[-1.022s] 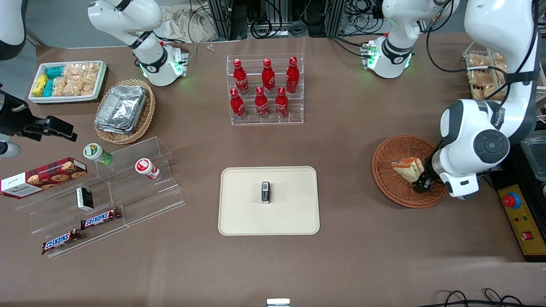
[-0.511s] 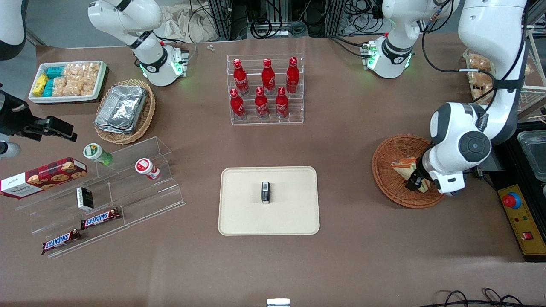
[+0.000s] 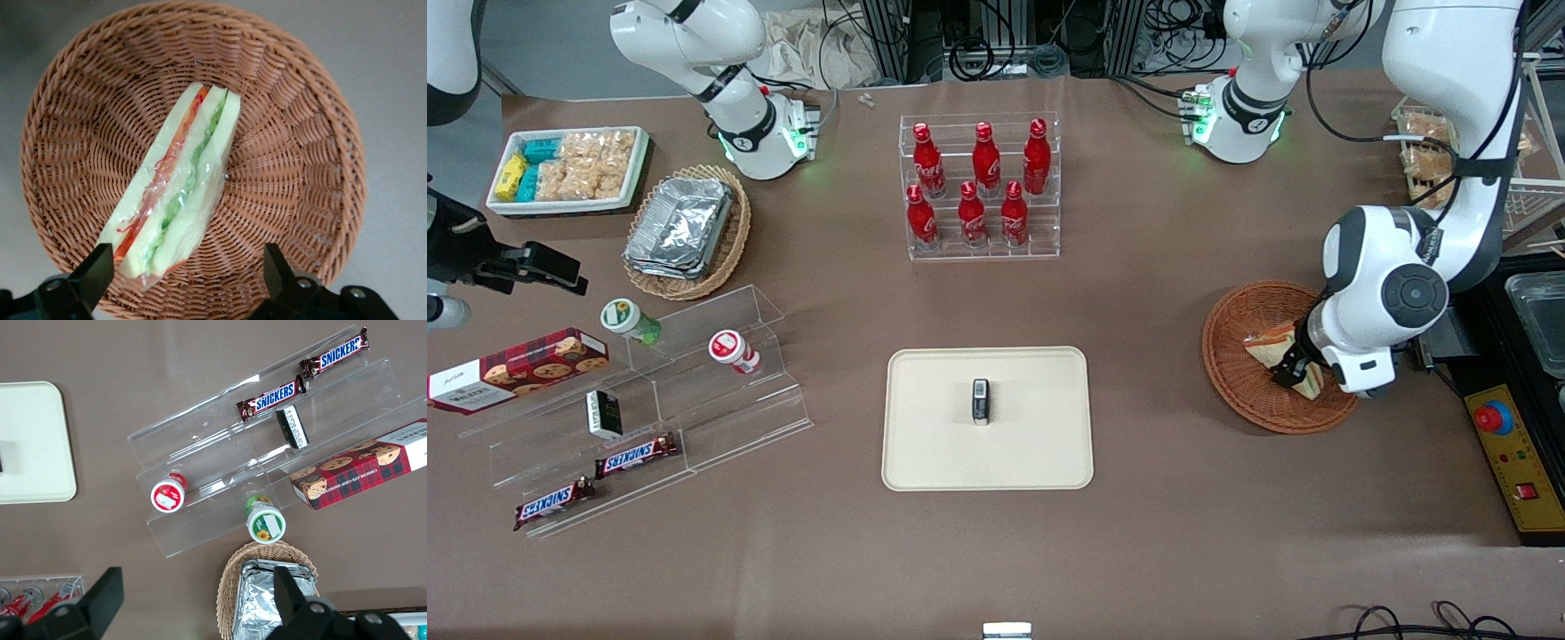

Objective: Place sandwich from basket to tray
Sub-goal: 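Lower the open left gripper around the sandwich in the basket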

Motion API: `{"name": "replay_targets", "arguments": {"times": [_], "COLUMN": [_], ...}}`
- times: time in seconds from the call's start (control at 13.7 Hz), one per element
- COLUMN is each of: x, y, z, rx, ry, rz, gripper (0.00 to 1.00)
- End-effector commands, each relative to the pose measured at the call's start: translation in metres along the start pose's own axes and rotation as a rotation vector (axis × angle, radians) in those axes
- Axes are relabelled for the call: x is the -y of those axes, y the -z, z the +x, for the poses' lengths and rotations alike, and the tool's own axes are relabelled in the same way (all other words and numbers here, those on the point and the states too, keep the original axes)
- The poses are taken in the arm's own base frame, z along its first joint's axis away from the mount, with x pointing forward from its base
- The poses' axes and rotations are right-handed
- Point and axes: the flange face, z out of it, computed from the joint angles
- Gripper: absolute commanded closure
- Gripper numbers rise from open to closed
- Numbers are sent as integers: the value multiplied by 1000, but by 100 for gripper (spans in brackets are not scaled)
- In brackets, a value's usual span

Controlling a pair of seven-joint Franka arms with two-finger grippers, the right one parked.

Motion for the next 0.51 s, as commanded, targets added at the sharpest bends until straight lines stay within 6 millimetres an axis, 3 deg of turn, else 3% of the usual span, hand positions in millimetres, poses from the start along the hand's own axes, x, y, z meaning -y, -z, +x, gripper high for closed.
{"name": "replay_targets", "arguments": {"times": [0.0, 0.15, 0.22, 0.44], "x": [-3, 1, 6, 14], "y": [49, 77, 78, 52], "z": [0, -5, -6, -8], "rx": [-13, -17, -17, -12], "ry": [10, -67, -117, -127], "rz": [27, 31, 32, 28], "gripper": [0, 0, 0, 0]}}
